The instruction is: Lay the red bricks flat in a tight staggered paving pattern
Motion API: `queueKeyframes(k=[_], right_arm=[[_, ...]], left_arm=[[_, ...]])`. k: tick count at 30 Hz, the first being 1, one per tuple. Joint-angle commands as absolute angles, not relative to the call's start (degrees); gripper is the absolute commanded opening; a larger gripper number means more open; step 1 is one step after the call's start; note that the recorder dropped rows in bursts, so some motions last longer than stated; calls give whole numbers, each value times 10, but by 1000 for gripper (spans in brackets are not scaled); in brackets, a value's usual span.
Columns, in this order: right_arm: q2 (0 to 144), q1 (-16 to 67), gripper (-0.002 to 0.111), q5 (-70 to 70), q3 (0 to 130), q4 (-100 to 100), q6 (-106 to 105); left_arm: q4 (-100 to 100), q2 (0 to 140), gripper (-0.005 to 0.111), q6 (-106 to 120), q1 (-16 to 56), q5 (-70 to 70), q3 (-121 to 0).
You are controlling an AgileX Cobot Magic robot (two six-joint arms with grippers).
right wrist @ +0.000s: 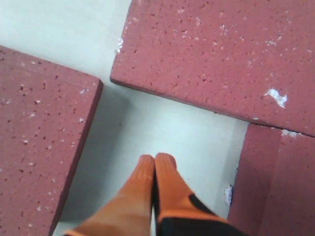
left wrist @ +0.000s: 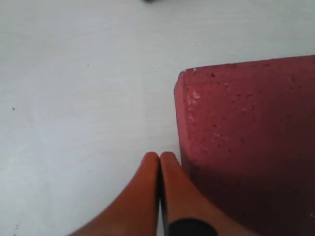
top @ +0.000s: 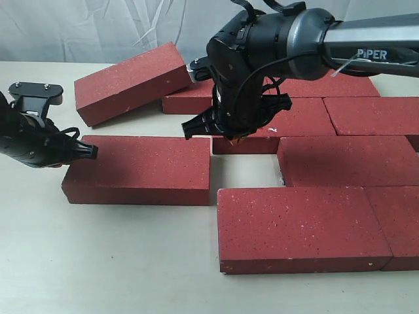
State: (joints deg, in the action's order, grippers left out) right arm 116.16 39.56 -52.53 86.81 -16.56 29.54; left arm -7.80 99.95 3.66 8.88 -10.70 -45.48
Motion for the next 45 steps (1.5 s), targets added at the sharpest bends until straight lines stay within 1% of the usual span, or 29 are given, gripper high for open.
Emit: queueKeyframes(k=[1,18,22,28,34,39,45], right_arm=[[1156,393,-1,-530,871,-175,299],[1156,393,-1,-522,871,-173,298],[1156,393,-1,-520,871,-173,298],[1159,393,-1,-518,871,-165,298],[1196,394,-1,-508,871,-155,298],[1216,394,-1,-485,871,-111,296],[1217,394,-1,-469,871,-29,240]], left_arm=[[-84,1000,0,38,93,-98,-452],[-181,1000,0,40,93,-121,-453],[-203,1000,0,68,93,-151,-474],[-211,1000,0,92,93,-152,-475],[-191,1000,0,94,92,-145,-475],[-185,1000,0,94,76,-144,-475],[-182,1014,0,94,69,-146,-475]])
